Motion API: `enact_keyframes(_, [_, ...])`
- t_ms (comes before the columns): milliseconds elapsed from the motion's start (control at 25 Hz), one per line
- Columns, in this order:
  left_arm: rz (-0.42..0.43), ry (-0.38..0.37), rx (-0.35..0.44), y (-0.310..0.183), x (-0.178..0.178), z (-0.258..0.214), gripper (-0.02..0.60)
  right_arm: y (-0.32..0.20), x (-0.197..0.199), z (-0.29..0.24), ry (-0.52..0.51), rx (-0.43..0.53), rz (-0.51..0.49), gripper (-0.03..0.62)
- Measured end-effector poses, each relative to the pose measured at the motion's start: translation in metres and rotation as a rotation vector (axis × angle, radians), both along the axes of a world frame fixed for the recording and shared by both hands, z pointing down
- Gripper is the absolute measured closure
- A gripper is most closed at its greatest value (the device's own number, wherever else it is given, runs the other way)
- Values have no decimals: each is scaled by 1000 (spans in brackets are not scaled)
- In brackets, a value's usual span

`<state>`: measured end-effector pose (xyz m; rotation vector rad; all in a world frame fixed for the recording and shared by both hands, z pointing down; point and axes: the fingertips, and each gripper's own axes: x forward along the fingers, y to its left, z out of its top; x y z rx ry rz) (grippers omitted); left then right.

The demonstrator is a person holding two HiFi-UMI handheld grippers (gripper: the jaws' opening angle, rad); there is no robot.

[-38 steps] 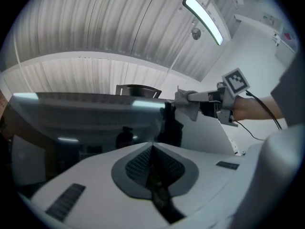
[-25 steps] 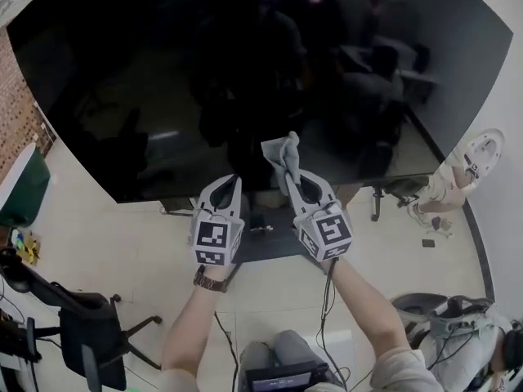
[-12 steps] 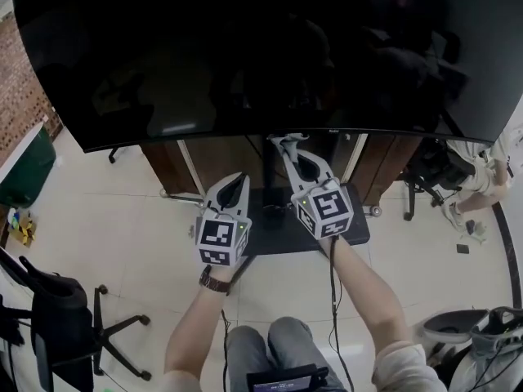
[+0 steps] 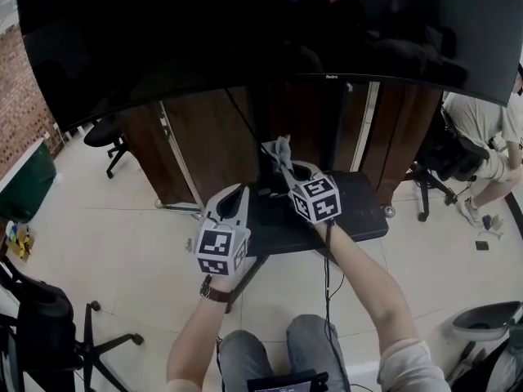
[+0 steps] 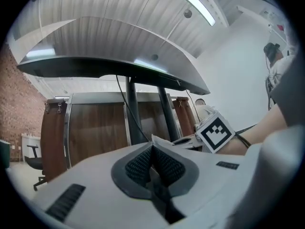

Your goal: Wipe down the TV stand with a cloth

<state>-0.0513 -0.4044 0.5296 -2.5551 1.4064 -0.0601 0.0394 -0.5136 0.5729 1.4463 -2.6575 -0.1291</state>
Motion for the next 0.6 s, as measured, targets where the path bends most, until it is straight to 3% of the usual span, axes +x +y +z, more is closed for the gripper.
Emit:
enact_keyframes(160, [4,26,-28,-1,1,17,560,9,14,0,-16,-13,8,569])
enact_keyframes(400, [13,23,-2,12,0,3,560,28,105,-135,-111,311,197,571])
enact_keyframes(480, [6,27,-2,19,-6,2,560,19,136,-158,-138,298,246,571])
enact_keyframes(600, [-2,54,-15,31,-15,9,560,0,163,-116,-90,148,294,571])
